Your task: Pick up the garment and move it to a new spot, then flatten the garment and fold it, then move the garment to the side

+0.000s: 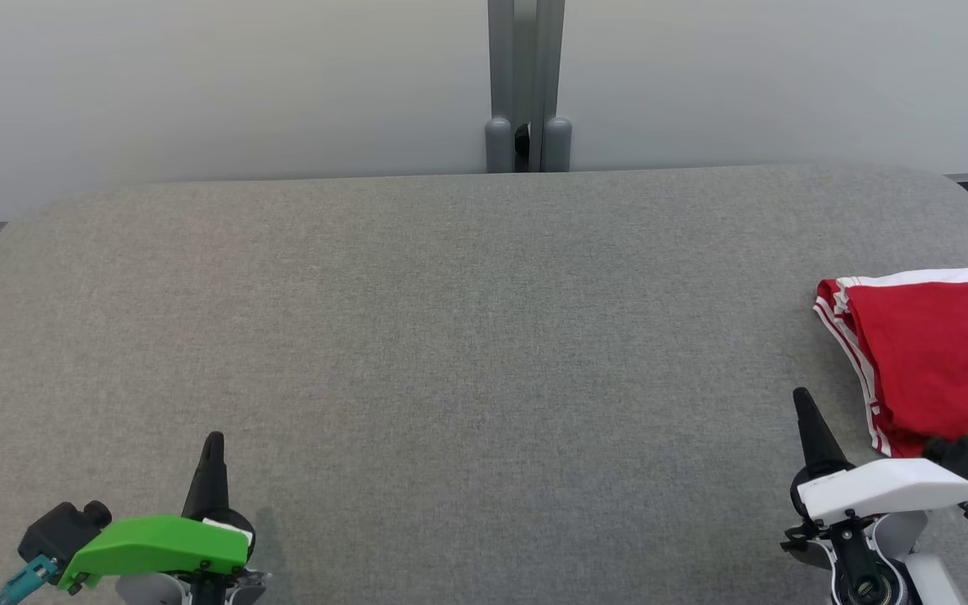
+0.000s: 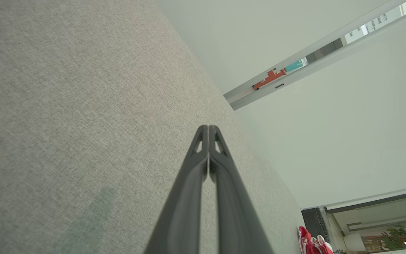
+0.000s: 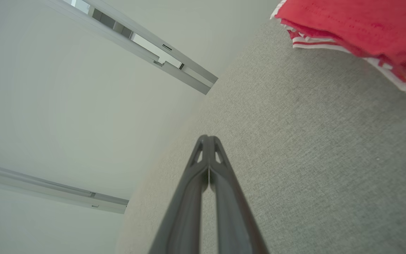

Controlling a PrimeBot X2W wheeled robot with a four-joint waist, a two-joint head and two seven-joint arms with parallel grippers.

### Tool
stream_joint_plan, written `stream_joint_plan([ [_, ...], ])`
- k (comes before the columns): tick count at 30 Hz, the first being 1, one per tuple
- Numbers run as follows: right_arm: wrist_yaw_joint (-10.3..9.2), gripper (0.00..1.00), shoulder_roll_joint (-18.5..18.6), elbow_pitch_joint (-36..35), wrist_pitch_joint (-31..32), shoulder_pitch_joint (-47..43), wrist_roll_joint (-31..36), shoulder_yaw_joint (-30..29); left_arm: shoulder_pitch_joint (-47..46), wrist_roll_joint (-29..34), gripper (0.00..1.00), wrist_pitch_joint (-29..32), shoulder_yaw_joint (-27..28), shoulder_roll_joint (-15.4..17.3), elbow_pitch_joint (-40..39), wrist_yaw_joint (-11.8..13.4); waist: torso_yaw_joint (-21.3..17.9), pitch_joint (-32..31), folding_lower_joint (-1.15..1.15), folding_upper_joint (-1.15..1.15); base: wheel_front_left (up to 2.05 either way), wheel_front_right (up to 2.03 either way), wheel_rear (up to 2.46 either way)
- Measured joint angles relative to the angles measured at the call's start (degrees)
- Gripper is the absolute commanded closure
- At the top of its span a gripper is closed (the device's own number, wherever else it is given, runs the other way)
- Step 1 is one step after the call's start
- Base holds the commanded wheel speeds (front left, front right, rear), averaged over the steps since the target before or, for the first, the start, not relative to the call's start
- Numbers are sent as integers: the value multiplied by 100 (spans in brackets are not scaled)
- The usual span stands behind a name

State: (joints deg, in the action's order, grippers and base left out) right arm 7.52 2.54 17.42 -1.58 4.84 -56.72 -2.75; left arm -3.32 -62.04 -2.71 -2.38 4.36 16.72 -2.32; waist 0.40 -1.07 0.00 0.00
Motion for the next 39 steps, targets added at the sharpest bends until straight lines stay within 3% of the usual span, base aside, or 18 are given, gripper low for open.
stream_joint_plan([
  [39, -4, 100, 9, -202, 488, 51, -2147, -226, -146, -1822, 100, 567, 544, -97, -157, -304, -21, 66, 0, 0, 0, 0, 0],
])
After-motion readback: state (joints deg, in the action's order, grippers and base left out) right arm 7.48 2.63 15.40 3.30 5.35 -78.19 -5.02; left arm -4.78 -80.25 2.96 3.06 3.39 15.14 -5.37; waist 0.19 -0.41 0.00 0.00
